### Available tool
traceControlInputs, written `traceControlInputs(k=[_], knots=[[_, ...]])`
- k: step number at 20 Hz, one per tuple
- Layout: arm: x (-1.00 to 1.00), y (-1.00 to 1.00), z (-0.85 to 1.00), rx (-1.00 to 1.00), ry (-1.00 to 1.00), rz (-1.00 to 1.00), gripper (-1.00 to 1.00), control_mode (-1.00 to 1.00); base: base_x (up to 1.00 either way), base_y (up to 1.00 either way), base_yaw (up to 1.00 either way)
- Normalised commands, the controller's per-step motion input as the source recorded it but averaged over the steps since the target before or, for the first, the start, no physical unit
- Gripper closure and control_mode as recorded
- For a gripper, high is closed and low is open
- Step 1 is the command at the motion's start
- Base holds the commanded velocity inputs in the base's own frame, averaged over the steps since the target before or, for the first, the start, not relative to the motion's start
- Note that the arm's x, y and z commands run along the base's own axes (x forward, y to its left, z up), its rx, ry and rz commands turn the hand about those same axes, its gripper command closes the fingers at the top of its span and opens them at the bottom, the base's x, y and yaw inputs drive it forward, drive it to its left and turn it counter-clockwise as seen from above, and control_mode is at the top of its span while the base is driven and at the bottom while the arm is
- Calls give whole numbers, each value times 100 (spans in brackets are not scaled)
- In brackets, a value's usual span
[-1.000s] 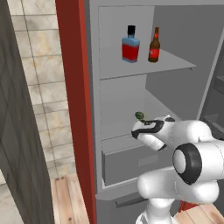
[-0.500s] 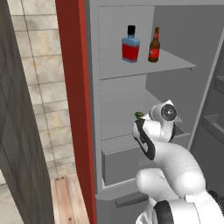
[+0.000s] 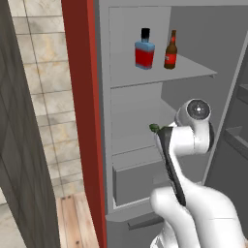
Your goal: Place the liquor and beer on the top shelf of the fridge to keep them out of children's reach, and place the avocado on lower shelves for easy access.
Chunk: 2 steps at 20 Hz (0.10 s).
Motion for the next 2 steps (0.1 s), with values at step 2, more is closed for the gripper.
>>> traceControlInputs(k=[2], knots=[[-100,1,10,-2,0,0,-100,-100,0,0,0]])
